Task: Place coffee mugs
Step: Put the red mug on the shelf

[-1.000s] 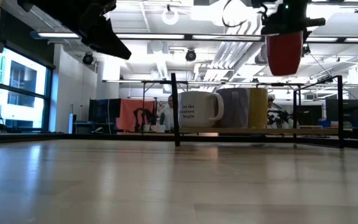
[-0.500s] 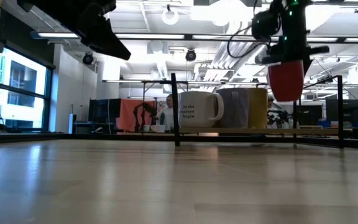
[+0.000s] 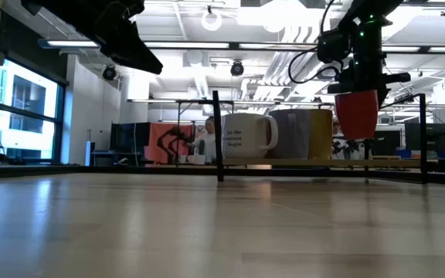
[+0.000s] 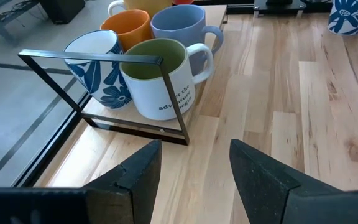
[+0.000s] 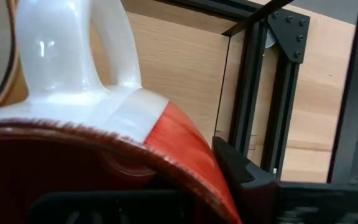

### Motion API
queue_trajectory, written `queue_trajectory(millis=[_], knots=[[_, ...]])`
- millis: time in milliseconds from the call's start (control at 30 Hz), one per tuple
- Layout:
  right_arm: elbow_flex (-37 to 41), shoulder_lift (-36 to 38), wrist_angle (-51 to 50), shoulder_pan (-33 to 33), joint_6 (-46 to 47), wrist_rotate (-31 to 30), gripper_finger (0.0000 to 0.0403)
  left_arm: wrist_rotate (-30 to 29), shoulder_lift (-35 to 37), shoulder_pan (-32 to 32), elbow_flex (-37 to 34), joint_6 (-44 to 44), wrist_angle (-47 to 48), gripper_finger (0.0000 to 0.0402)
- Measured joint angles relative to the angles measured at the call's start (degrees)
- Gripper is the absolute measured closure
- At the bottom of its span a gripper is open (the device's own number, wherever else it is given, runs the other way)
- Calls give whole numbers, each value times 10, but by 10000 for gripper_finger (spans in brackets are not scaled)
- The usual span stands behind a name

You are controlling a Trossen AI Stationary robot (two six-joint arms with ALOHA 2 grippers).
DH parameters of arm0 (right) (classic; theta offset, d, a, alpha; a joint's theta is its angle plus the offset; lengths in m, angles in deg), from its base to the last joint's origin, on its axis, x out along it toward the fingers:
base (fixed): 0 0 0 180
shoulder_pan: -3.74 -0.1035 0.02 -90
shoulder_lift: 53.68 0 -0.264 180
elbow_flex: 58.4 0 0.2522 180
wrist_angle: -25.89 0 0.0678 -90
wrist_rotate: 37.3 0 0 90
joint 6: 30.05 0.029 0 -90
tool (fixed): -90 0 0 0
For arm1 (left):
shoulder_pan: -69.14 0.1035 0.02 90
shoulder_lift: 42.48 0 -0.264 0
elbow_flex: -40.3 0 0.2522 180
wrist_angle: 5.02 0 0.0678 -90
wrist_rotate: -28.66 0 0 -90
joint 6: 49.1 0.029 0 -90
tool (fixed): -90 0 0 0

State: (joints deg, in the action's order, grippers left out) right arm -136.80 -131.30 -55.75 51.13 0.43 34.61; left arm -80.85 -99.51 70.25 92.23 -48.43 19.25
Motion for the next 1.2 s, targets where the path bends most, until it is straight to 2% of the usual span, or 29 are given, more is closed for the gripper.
queue_trajectory(millis=[233, 600, 1000, 1200], knots=[[0, -15, 10, 7, 9, 14, 393, 0, 0, 0, 0, 0, 0, 222], [0, -56, 11, 6, -31, 22, 393, 0, 0, 0, 0, 0, 0, 222], [0, -61, 0, 6, -61, 28, 393, 0, 0, 0, 0, 0, 0, 222], [0, -61, -8, 3, -85, 51, 393, 0, 0, 0, 0, 0, 0, 222]])
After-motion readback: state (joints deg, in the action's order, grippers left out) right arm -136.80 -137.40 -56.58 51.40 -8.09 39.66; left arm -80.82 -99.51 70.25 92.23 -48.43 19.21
